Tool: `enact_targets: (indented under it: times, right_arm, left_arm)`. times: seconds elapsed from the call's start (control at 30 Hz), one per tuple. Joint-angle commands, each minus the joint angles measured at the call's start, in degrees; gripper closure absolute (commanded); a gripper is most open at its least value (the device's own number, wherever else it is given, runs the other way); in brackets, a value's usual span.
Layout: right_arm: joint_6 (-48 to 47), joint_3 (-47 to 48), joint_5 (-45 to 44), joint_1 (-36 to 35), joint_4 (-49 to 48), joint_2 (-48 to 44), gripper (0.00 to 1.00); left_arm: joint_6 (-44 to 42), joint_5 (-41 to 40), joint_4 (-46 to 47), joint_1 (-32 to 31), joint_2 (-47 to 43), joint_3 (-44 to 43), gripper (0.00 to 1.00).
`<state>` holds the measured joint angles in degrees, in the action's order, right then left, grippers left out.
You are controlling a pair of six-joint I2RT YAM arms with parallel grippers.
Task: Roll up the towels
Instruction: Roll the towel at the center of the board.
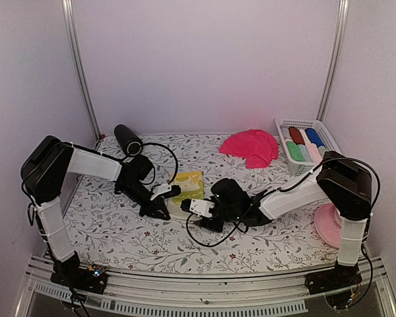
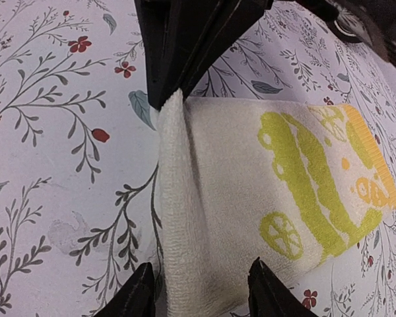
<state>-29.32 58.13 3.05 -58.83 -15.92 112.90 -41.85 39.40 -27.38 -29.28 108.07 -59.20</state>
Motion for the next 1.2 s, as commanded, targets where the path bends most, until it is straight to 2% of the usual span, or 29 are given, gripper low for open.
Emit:
enact_targets:
  times: [0.0,0.13,0.17,0.2,0.27,0.53,0.9,1.17]
  right_arm:
    - [0.67,1.37,-0.46,-0.23,1.14,1.60,0.57]
    - [0.69,1.65,0.05,-0.23,1.48,2.03,0.78]
    - [0.79,1.83,0.45,-0.23,1.69,2.06,0.88]
    - [0.88,2.00,0.98,-0.19,1.95,2.01,0.94]
    - [1.46,2.48,2.66,-0.23,3.06,1.77,0.97]
    - [8.33,5.17,11.52,-0.22,11.35,-1.45,0.98]
    - [15.14,7.85,17.36,2.10,16.76,-0.76,0.98]
    - [19.10,10.11,23.08,5.48,19.43,1.32,0.98]
  left_arm:
    - [0.11,1.71,-0.78,0.89,0.76,0.55,0.98]
    - [0.05,1.82,-0.65,1.06,0.65,0.66,0.98]
    - [0.03,1.78,-0.66,1.06,0.65,0.74,0.98]
    - [-0.01,1.76,-0.66,1.06,0.65,0.75,0.98]
    - [-0.35,1.91,-0.88,1.09,0.22,0.98,0.97]
    - [-0.70,2.61,-1.19,1.06,-4.58,4.22,0.94]
    - [1.98,1.83,1.54,1.16,-6.14,6.34,0.80]
    - [3.28,2.21,3.10,1.15,-6.83,5.75,0.80]
